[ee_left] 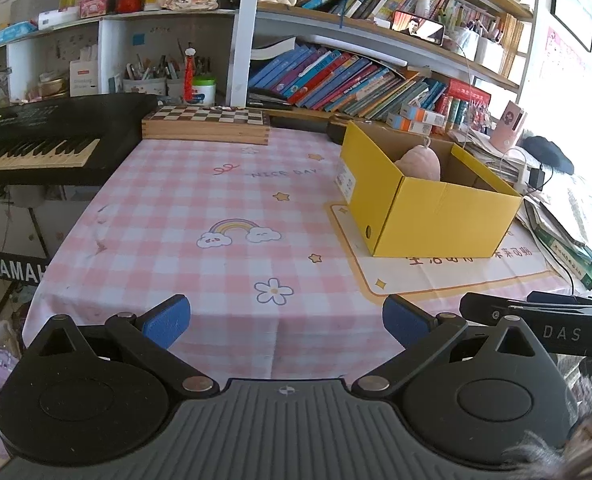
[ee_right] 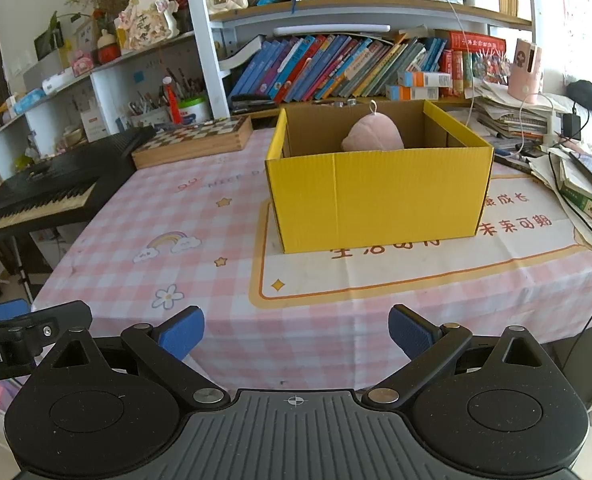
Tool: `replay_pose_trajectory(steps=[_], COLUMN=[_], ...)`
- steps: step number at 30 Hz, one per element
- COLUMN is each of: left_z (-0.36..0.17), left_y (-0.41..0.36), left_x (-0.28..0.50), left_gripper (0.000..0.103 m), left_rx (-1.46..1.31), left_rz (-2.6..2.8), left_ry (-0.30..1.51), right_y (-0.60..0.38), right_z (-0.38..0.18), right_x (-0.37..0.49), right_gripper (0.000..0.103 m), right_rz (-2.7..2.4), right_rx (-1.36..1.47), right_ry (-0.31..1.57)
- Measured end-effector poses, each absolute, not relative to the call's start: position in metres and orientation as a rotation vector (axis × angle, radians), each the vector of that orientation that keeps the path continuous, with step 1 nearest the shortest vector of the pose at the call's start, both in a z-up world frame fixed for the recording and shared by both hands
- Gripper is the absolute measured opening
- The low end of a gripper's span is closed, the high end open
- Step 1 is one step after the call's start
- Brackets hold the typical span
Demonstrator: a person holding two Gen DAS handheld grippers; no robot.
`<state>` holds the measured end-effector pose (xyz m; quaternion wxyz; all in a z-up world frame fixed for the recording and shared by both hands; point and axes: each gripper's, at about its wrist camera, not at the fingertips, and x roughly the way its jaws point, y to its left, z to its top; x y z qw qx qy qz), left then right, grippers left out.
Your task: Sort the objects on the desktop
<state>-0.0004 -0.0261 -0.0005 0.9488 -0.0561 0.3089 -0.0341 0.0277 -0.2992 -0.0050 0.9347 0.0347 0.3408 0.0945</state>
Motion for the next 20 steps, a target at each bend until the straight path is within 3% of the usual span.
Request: replay_pose_trajectory(steps=[20], left_z=[-0.0008], left_y=[-0.0296], left_x=[0.0042], left_gripper=[0.103], left_rx=[-0.115], left_rz=[-0.062], left_ry=[0.617], right_y=[-0.3007], right_z=[-0.0060], right_x=[0.0359], right_gripper=[0.100], right_rz=[0.200], right_rx=[0.071], right_ry=[0.712])
